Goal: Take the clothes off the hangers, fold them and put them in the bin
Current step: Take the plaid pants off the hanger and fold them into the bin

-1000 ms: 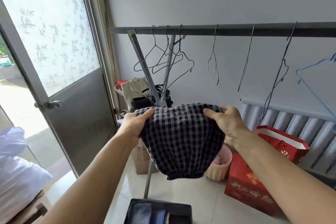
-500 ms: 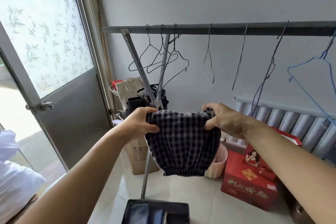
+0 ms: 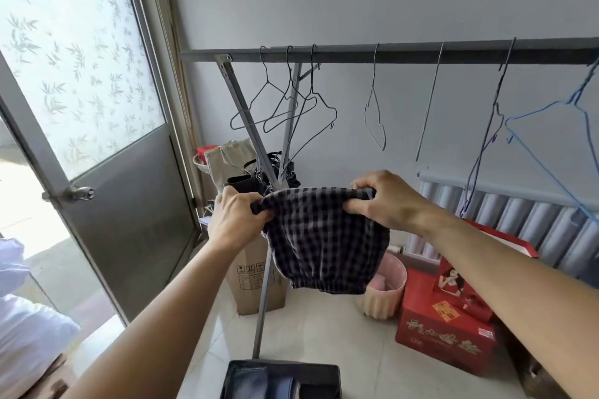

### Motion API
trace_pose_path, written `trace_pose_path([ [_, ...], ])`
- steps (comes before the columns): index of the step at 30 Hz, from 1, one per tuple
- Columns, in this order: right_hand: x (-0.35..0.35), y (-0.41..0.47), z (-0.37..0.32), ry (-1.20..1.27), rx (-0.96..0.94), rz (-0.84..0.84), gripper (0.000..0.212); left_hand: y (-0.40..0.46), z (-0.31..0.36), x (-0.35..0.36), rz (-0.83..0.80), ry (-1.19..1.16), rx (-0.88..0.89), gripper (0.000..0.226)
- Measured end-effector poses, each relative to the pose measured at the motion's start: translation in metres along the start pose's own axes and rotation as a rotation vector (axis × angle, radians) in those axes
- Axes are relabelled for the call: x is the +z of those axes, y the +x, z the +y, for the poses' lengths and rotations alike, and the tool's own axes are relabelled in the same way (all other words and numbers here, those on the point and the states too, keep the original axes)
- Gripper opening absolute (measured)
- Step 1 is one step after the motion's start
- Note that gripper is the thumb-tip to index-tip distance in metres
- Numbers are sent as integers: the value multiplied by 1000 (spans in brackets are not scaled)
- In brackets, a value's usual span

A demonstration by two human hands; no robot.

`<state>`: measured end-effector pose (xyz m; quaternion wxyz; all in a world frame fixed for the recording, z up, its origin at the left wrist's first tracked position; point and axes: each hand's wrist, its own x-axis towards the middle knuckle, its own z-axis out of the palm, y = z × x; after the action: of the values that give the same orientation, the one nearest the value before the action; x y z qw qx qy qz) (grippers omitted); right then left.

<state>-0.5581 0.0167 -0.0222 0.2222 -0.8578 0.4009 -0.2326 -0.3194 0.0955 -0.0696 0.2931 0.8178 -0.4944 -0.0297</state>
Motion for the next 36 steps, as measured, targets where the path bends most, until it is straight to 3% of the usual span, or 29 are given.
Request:
trace_pose_path([
  [2, 1, 2, -4, 125, -10, 13, 22, -1, 2, 5, -4, -111, -87, 38],
  [4, 4, 8, -5, 101, -39, 65, 23, -4, 4, 11, -3, -207, -150, 54],
  [7, 9, 16, -8, 5, -79, 142, 22, -13, 14, 14, -54, -480, -218, 49],
  [9, 16, 16, -12, -104, -145, 167, 21, -20, 26, 15, -400, -930, -449, 59],
  [11, 29, 9, -23, -272, -254, 169, 21, -22, 28, 21, -799, -1284, -587, 91],
  [13, 49, -4, -32, -456, -417, 186, 25, -20, 27, 30, -954, -1580, -572, 112],
  [15, 69, -19, -38, -555, -551, 177, 30, -16, 25, 37, -856, -1806, -595, 105],
  [18, 87, -28, -39, -539, -619, 75, 29, -14, 15, 46, -682, -1840, -608, 72],
  [21, 87, -25, -43, -325, -421, 7, 38, -11, -2, 48, -682, -1806, -566, 60],
  [25, 82, 6, -39, -16, -86, 317, 30, -7, -20, 46, -674, -1779, -480, 54],
  [28, 82, 30, -41, 56, 172, 252, 60, -10, -31, 45, -681, -1785, -443, 49],
  [29, 84, 36, -43, 109, 208, 203, 58, -12, -35, 45, -685, -1790, -425, 49],
  [31, 90, 42, -48, 230, 185, 149, 34, -15, -42, 49, -661, -1851, -362, 56],
  [33, 102, 46, -52, 299, 133, 108, 20, -13, -54, 60, -582, -1986, -261, 80],
  [36, 116, 53, -60, 430, 109, 2, 25, -7, -69, 72, -513, -2152, -304, 102],
])
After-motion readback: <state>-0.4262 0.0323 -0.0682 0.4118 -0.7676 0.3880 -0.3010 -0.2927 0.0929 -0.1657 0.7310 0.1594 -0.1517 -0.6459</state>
